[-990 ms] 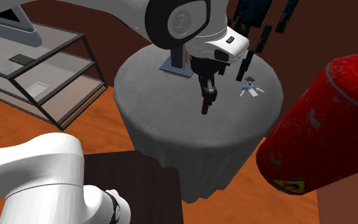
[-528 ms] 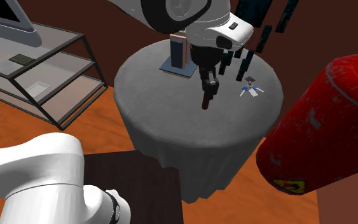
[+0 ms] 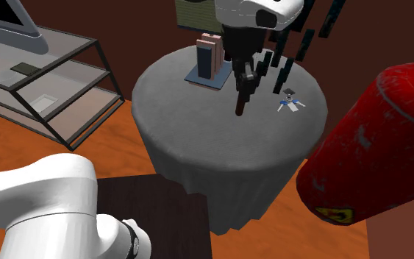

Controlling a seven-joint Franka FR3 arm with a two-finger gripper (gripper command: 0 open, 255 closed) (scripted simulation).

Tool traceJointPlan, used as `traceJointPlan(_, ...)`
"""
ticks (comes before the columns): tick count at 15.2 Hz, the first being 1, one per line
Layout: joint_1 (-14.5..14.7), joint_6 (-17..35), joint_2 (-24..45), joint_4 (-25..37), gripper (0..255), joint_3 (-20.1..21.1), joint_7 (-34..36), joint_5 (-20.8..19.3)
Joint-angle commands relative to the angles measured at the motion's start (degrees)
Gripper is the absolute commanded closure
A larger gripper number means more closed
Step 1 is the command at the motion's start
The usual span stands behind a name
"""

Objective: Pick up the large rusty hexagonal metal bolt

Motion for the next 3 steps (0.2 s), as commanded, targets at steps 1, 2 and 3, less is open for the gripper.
traceJointPlan(1,-0.1,-1.5,-0.2,1.3,255,-0.3,-0.2,-0.1)
traceJointPlan(2,-0.1,-1.6,-0.2,1.4,255,-0.3,-0.2,-0.1)
traceJointPlan(3,-0.1,-1.6,-0.2,1.4,255,-0.3,-0.2,-0.1)
